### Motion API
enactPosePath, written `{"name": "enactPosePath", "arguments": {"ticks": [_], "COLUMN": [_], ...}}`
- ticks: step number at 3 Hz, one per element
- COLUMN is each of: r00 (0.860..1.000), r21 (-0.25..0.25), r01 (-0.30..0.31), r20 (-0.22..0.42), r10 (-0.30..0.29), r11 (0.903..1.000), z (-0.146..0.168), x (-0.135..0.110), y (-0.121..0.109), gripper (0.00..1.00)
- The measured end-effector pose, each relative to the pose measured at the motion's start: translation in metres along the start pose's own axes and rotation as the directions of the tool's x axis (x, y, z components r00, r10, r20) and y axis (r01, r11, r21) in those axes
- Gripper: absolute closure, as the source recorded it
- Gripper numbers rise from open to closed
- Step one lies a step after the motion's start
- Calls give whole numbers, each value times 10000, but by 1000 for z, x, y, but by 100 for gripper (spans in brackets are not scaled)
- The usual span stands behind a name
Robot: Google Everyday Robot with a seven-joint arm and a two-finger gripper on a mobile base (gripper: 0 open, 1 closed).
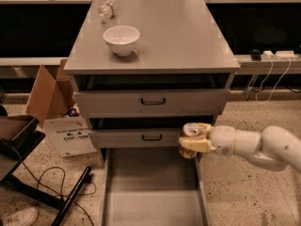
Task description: Pick orange can from bottom drawer and place on counter
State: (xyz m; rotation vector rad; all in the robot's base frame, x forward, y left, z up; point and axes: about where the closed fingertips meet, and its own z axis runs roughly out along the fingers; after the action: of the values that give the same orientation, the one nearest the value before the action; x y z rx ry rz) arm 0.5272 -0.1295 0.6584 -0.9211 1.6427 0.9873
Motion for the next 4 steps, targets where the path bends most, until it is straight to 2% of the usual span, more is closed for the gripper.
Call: {"name": "enactPosePath", "arguments": {"ticks": [1, 2, 4], "r00": [9983, 9946, 9947], "r21": [874, 1941, 2111], "r01": [571, 966, 901], "r20": [13, 184, 290], "r10": [-575, -1021, -984], "r11": [9945, 9762, 9733], "z": [-26, -45, -46], "x": [-74, -140, -146], "y": [-3, -10, -12], "gripper": [100, 100, 100]}}
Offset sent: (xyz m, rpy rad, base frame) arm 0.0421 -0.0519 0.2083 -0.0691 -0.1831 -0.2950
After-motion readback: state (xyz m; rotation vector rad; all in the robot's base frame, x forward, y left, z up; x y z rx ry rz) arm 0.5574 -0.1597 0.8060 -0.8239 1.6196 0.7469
